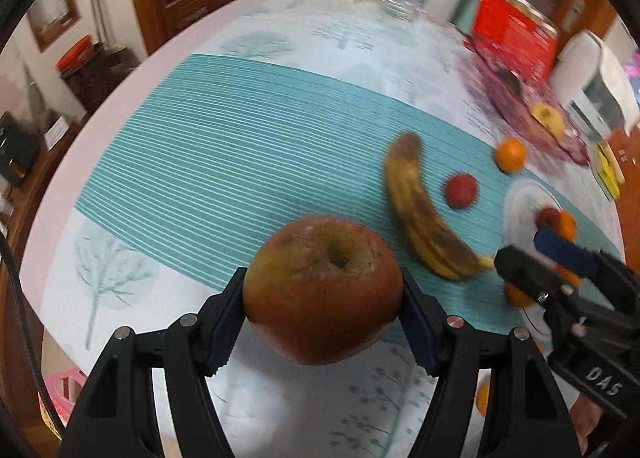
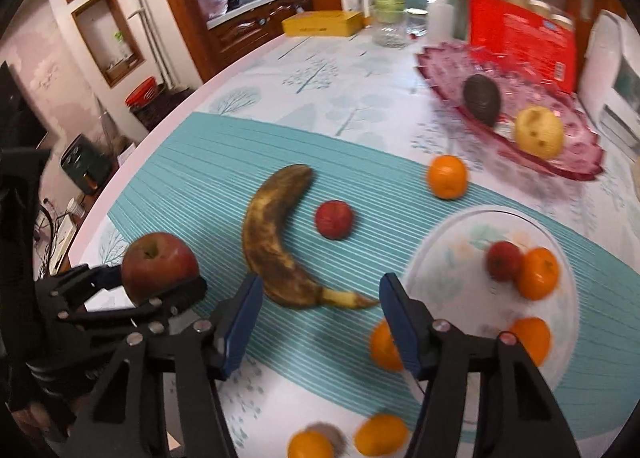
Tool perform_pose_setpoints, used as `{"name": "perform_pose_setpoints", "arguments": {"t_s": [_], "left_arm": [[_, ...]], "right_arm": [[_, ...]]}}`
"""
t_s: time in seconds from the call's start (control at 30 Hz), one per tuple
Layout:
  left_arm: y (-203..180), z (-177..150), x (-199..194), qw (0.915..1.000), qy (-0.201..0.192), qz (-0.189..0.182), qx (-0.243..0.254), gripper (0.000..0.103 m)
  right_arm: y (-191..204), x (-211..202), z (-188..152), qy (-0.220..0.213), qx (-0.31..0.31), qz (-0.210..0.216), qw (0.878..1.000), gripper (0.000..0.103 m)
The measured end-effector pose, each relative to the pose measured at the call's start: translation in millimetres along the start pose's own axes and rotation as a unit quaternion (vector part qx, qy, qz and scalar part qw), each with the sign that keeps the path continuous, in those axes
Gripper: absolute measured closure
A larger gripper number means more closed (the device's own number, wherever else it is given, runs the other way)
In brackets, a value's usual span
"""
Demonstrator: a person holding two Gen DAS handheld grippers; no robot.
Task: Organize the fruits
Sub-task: 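Grasp the red apple with the left gripper while the right gripper grasps the banana, then carry the apple and banana into the pink bowl with both grippers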
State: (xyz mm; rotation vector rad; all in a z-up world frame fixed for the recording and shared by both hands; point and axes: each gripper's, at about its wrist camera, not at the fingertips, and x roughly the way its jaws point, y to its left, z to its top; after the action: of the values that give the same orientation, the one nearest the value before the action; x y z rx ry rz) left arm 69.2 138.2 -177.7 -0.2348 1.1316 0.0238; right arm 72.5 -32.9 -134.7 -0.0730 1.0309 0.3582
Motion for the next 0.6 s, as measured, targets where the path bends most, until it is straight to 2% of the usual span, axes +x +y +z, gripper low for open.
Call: {"name": "perform_pose_setpoints", "arguments": {"t_s": [0.3, 0.43, 0.6], "left_arm": [[32.3, 19.4, 12.1, 0.9998, 0.006, 0.011, -0.017, 0.034], [38.8, 26.5, 16.8, 0.9997, 0.012, 0.011, -0.016, 0.034], [40.1, 34.0, 19.3, 0.9998, 0.013, 0.011, -0.009, 0.034]], "right_arm": [[29.1, 50.8, 19.0, 0.043, -0.025, 0.013, 0.999, 0.047], [36.0, 65.1, 24.5, 0.059, -0.028, 0.021, 0.998, 0.058], [38.4, 73.8, 29.8, 0.062, -0.024, 0.018, 0.998, 0.065]]}}
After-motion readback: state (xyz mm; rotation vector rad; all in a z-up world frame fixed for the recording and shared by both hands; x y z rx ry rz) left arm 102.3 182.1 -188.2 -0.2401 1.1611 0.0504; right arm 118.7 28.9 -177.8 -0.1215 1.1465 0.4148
